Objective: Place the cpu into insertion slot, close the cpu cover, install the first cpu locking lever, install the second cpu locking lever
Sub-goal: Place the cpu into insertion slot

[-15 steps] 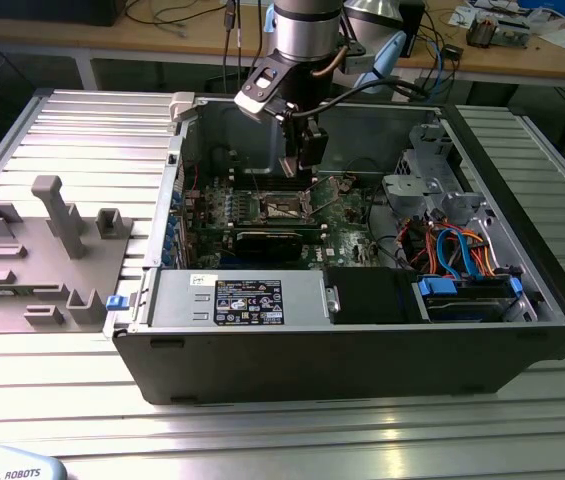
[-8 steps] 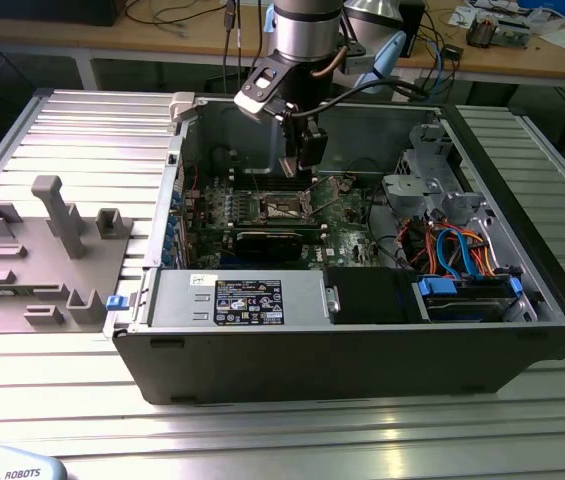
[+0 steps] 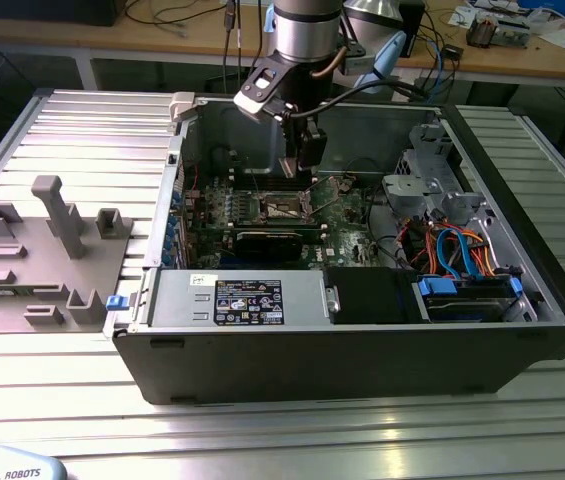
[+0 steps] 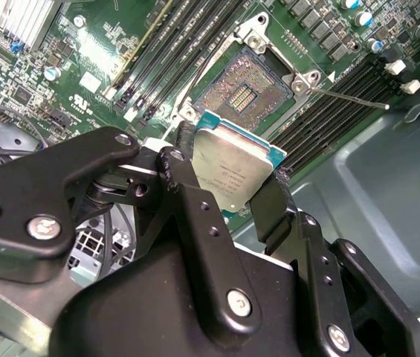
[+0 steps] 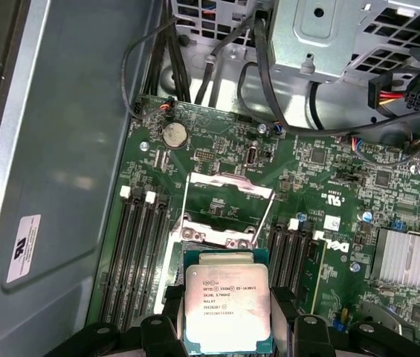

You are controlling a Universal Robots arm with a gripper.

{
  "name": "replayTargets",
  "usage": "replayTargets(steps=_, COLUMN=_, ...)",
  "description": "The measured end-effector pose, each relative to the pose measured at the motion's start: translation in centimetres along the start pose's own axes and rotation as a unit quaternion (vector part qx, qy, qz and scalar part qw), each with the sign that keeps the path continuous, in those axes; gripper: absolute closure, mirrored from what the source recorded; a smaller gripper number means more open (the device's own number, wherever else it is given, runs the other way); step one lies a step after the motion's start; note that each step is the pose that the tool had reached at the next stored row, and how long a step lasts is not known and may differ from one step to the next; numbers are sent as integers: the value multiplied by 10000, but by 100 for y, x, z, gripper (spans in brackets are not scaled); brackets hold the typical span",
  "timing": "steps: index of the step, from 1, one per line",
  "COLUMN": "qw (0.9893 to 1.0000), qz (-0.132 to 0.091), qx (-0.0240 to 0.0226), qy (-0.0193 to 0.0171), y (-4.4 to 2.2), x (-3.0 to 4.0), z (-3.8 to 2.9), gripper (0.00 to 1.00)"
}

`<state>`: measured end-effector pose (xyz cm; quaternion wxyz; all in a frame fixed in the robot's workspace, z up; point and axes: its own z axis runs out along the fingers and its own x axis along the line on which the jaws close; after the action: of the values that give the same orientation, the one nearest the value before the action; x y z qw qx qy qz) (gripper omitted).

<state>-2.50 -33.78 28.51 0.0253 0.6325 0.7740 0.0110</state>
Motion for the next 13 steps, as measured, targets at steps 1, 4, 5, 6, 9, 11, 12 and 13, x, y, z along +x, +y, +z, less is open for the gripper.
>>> replayTargets(steps=1, qw=10000, qz=8, qx=0, qy=0, y=0, x=0, z=1, gripper=46)
replayTargets(steps=4, qw=10000, qz=32, qx=1, qy=-1, y=0, x=0, z=5, gripper=46)
replayTargets(steps=5, qw=10000, qz=38, qx=1, qy=-2, y=0, x=0, z=6, gripper=46)
replayTargets(steps=6, qw=10000, qz=43, qx=1, qy=-2, y=-1, x=0, z=7, gripper=46)
replayTargets(steps=9, qw=10000, qz=59, qx=1, qy=-3, y=-1, x=0, z=10, gripper=46)
replayTargets(steps=11, qw=10000, qz=70, qx=2, qy=-3, y=-2, x=0, z=12, gripper=46)
replayTargets(steps=12, qw=10000, qz=73, qx=2, qy=-4, y=-2, x=1, z=13, gripper=46)
replayTargets(steps=13, qw=10000, qz=76, qx=2, qy=-4, y=-2, x=0, z=13, gripper=46)
